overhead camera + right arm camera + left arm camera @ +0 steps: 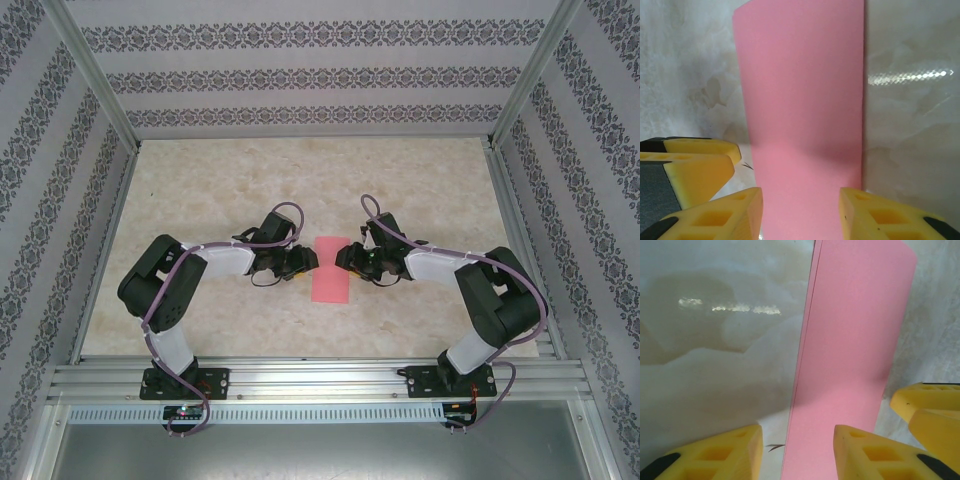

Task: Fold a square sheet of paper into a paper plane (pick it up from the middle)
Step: Fold the triangle a second time at the center of the table.

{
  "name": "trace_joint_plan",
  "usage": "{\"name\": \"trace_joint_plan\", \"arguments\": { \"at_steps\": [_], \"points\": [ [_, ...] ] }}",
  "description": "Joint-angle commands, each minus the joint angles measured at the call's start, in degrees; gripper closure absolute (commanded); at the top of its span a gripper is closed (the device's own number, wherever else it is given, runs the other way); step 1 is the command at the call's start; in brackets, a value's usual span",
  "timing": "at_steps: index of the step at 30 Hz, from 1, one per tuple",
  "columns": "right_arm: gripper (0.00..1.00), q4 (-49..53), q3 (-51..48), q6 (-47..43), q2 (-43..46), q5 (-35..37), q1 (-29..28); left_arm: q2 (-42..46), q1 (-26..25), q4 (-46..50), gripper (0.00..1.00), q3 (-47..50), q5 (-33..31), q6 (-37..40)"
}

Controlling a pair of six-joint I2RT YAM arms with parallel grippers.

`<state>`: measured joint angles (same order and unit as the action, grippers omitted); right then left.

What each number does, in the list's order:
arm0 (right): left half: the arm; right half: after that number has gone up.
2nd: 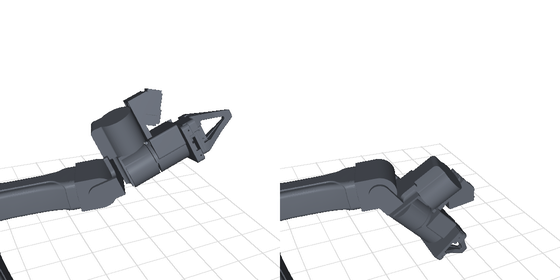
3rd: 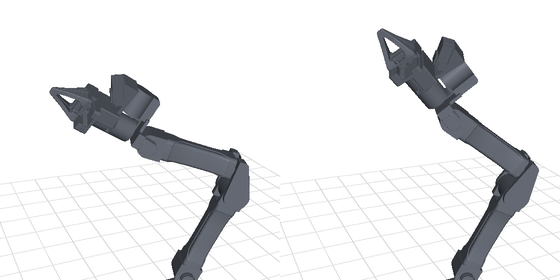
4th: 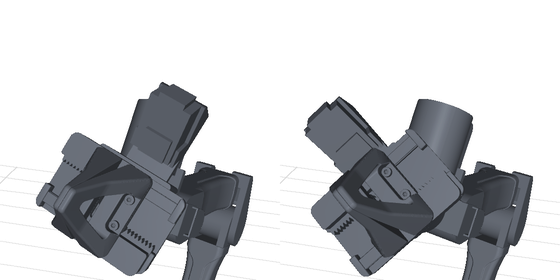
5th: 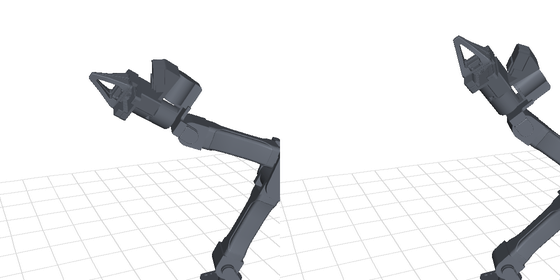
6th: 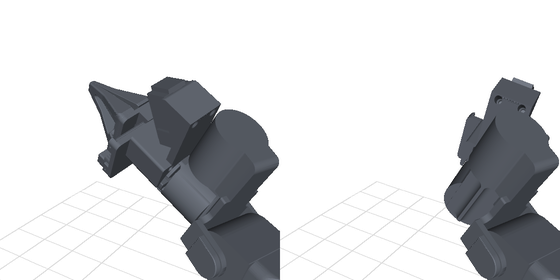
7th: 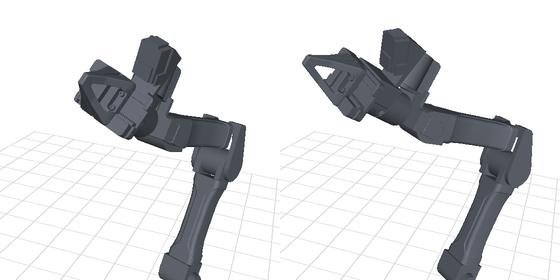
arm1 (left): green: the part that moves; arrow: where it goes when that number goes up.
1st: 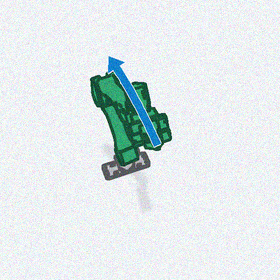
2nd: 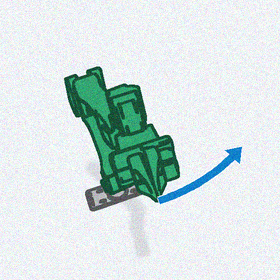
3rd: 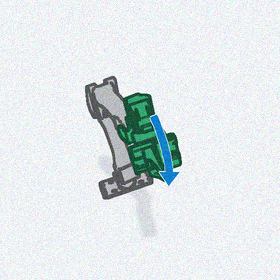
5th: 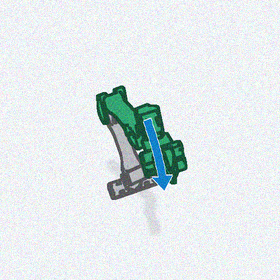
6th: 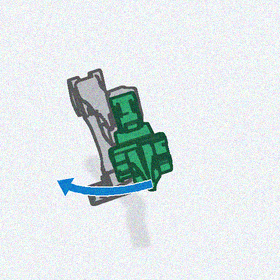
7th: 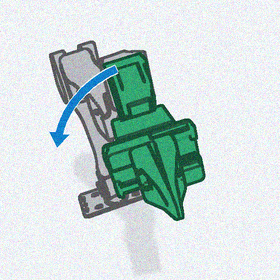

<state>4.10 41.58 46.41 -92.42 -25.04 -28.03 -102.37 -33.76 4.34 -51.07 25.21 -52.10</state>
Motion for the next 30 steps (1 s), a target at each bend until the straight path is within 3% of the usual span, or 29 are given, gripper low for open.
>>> {"name": "trace_joint_plan", "arguments": {
  "at_steps": [1, 30],
  "points": [
    [0.55, -0.31, 0.97, -0.18, -0.69, 1.48, -0.18, -2.42, -0.59, -2.82, 0.59, -1.92, 1.5, 0.82],
    [0.59, -3.23, -2.91, 0.52, -2.34, 0.98, 1.07, -5.63, -2.09, -2.15, 0.58, -5.67, 4.41, 1.03]
  ]
}}
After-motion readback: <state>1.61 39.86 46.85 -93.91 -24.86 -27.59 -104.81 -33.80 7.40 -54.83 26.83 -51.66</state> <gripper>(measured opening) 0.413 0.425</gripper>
